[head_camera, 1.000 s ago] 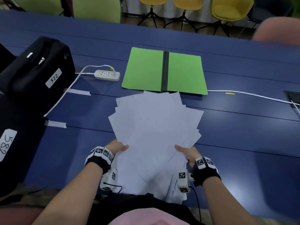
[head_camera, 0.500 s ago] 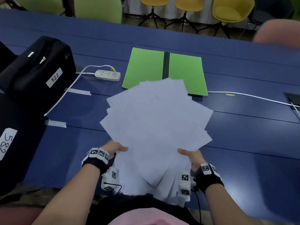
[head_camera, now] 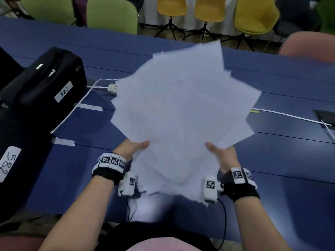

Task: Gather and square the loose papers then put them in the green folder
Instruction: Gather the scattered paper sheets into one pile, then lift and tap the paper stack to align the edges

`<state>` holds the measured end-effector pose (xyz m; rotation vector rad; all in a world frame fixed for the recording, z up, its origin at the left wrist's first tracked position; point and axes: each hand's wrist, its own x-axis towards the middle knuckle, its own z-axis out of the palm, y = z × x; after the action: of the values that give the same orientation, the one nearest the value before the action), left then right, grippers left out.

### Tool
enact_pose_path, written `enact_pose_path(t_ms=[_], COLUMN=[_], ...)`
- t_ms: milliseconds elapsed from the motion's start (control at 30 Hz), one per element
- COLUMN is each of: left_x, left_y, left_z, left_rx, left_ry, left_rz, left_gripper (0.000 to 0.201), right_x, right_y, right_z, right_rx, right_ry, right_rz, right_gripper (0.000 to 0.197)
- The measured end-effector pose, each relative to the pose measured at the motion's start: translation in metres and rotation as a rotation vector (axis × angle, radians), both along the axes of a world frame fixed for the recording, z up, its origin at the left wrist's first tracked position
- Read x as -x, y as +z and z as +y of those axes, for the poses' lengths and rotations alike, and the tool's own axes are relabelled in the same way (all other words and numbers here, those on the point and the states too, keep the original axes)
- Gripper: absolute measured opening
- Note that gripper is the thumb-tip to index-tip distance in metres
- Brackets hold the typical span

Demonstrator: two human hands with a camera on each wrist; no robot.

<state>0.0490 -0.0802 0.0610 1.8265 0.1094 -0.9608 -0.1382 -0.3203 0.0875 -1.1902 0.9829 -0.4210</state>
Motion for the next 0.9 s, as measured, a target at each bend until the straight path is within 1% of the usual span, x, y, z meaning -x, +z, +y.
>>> enact_pose_path(t_ms=[33,67,100,133,167,200,233,267,300,333,400,433,500,533,633,700,767,800,833,900], left_x=[-0.007,-0.012,-0.018,-0.025,-0.03,-0.033,-0.033,-0.027,-0.022,-0.014,0.006,0.012,0.016,0.017,0.011,0.003,-0.002,-0.002,-0.001,0.01], left_y=[0.016,0.03,0.042,0.049,0.056,0.061,0.064,0.069,0.066,0.063,0.066,0.065,0.071,0.081,0.112,0.122,0.125,0.123,0.116,0.104], left_z=[-0.004,-0.006,-0.009,-0.009,-0.009,-0.009,-0.012,-0.016,-0.022,-0.029,-0.043,-0.049,-0.059,-0.061,-0.058,-0.045,-0.033,-0.03,-0.028,-0.029], left_rx=[0.0,0.036,0.126,0.247,0.382,0.477,0.492,0.44,0.354,0.295,0.237,0.253,0.296,0.299,0.327,0.311,0.298,0.29,0.286,0.235], left_ry=[-0.018,-0.042,-0.058,-0.031,0.001,0.022,0.032,0.041,0.079,0.116,0.158,0.166,0.163,0.151,0.101,0.067,0.028,0.04,0.057,0.055], left_rz=[-0.031,-0.042,-0.05,-0.05,-0.018,0.017,0.049,0.027,-0.012,-0.054,-0.128,-0.155,-0.184,-0.191,-0.212,-0.254,-0.256,-0.255,-0.249,-0.247], left_gripper=[0.065,0.072,0.082,0.086,0.081,0.076,0.079,0.089,0.097,0.095,0.068,0.061,0.055,0.053,0.048,0.055,0.066,0.066,0.06,0.059], right_x=[-0.006,-0.01,-0.014,-0.017,-0.017,-0.019,-0.021,-0.022,-0.023,-0.025,-0.029,-0.031,-0.037,-0.041,-0.045,-0.038,-0.028,-0.024,-0.02,-0.015], right_y=[0.019,0.036,0.052,0.066,0.079,0.083,0.08,0.072,0.061,0.048,0.031,0.027,0.035,0.041,0.075,0.089,0.086,0.077,0.066,0.049], right_z=[-0.006,-0.011,-0.016,-0.019,-0.02,-0.019,-0.016,-0.011,-0.005,0.001,0.011,0.012,0.012,0.008,-0.008,-0.016,-0.017,-0.018,-0.016,-0.007], right_rx=[-0.005,-0.012,-0.007,0.012,0.035,0.033,0.009,0.0,-0.004,-0.008,0.009,0.019,0.037,0.046,0.106,0.131,0.137,0.12,0.083,0.03], right_ry=[-0.025,-0.048,-0.075,-0.1,-0.114,-0.117,-0.097,-0.065,-0.043,-0.047,-0.109,-0.155,-0.206,-0.224,-0.25,-0.21,-0.136,-0.096,-0.07,-0.043], right_rz=[-0.07,-0.15,-0.216,-0.247,-0.251,-0.248,-0.227,-0.154,-0.083,-0.05,-0.08,-0.102,-0.134,-0.162,-0.271,-0.293,-0.177,-0.094,-0.035,0.037], right_gripper=[0.038,0.041,0.044,0.05,0.054,0.051,0.044,0.036,0.035,0.038,0.047,0.052,0.059,0.058,0.04,0.033,0.031,0.033,0.037,0.042])
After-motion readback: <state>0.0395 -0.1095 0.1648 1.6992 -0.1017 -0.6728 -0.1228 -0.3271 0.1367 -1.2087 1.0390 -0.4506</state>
